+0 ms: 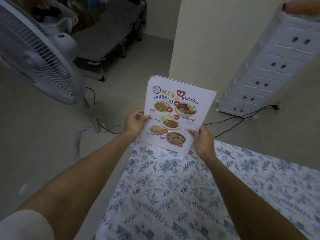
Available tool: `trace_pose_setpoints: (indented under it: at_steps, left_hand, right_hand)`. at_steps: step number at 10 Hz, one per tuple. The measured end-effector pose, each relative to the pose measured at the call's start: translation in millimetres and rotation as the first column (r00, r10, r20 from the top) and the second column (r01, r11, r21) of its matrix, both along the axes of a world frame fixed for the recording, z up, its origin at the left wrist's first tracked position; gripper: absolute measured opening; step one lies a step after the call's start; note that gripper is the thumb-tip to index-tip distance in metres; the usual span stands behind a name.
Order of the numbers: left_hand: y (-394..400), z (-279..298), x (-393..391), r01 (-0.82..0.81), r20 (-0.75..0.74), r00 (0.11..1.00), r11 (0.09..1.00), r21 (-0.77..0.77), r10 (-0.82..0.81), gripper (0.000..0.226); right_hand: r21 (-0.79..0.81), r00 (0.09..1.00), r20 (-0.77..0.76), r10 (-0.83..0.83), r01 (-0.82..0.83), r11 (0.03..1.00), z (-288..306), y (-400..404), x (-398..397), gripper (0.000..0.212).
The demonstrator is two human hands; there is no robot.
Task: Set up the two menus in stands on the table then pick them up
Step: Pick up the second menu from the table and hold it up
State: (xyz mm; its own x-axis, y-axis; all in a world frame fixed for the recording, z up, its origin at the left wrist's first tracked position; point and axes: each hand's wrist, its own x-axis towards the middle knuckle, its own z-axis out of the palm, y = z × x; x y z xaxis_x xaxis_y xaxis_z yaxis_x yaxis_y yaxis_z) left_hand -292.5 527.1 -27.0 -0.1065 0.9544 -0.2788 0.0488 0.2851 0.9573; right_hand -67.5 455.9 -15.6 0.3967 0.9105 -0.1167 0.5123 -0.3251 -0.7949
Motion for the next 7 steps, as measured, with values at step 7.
trace_pose_setpoints:
  at_steps: [7]
  left_hand:
    - [-61, 32, 12, 0.377, -0.880, 0.312, 0.897, -0.230, -0.357, 0.080]
  right_hand:
    - [-0.290, 0.849, 0.428, 0.311, -0.197, 0.937, 32, -47, 21, 0.078]
